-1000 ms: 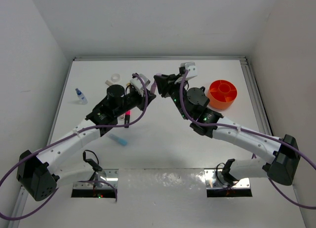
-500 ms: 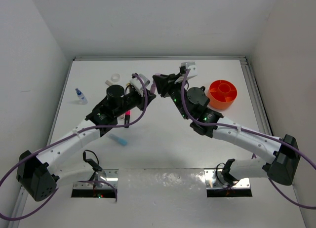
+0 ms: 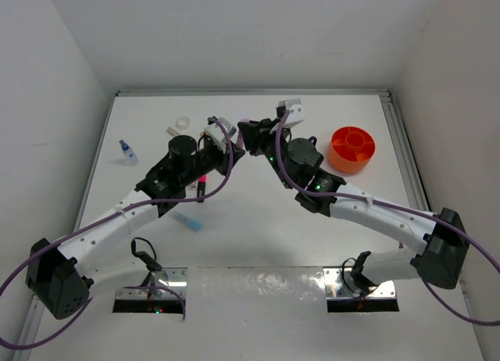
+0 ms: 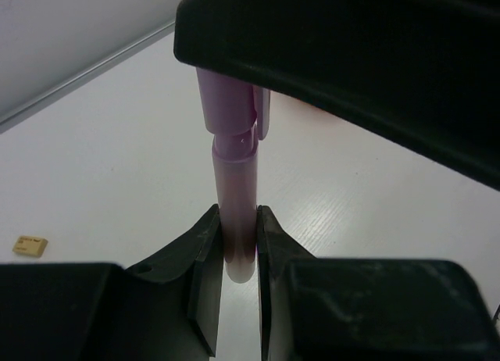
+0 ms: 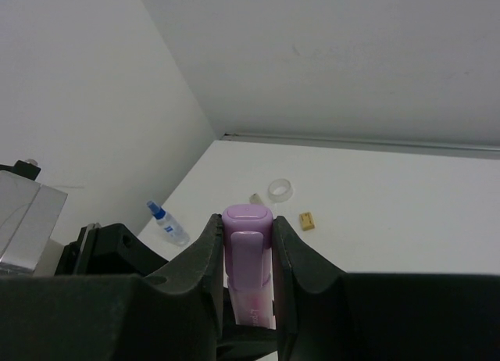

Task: Sort the stationery into containers
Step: Close the pen cap on the pen.

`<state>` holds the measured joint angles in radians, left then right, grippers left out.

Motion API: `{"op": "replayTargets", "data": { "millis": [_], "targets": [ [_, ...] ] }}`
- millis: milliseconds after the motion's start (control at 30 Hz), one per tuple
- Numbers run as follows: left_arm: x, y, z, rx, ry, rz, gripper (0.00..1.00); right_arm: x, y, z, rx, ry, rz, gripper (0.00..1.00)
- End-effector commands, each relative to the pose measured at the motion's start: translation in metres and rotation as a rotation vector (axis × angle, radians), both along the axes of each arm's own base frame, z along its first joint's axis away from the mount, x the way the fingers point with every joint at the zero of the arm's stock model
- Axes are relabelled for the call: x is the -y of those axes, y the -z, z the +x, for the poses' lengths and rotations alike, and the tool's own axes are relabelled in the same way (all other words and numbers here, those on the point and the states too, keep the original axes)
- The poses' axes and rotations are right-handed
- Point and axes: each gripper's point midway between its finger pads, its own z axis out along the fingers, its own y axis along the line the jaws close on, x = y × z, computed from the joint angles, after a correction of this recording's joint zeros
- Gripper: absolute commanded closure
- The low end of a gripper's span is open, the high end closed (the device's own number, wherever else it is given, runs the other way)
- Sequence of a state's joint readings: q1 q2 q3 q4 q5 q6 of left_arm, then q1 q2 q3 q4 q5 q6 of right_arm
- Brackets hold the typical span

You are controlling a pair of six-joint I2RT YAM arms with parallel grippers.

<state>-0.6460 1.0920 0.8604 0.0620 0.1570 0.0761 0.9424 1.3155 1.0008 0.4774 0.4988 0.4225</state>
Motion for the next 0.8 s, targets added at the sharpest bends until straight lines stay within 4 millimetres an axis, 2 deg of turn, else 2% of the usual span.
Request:
{"op": "replayTargets", "data": {
  "millis": [0,133,300,433,533,767],
  "targets": [
    [0.002,-0.029,-0.002,0.081,0.012,-0.062,1.00,-0.005,-0.008,0.000,0.009,-0.003,0.036,1.00],
    [-0.003,-0.031,0.003,0.092,-0.022,-0.063,1.00,-0.005,0.001,-0.004,-0.011,-0.014,0.033,1.00],
    [-0.023,-0.038,0.026,0.076,-0.123,-0.126,1.00,-0.011,0.019,-0.014,-0.035,-0.039,-0.017,1.00],
    [-0.024,-0.055,0.024,0.110,-0.098,-0.176,1.00,-0.012,0.034,-0.017,-0.062,-0.045,-0.042,1.00],
    [-0.023,-0.059,0.022,0.122,-0.085,-0.180,1.00,-0.013,0.042,-0.017,-0.072,-0.050,-0.105,1.00],
    [-0.023,-0.073,0.020,0.228,-0.050,-0.133,1.00,-0.013,0.076,-0.021,-0.108,-0.075,-0.279,1.00]
  ]
}}
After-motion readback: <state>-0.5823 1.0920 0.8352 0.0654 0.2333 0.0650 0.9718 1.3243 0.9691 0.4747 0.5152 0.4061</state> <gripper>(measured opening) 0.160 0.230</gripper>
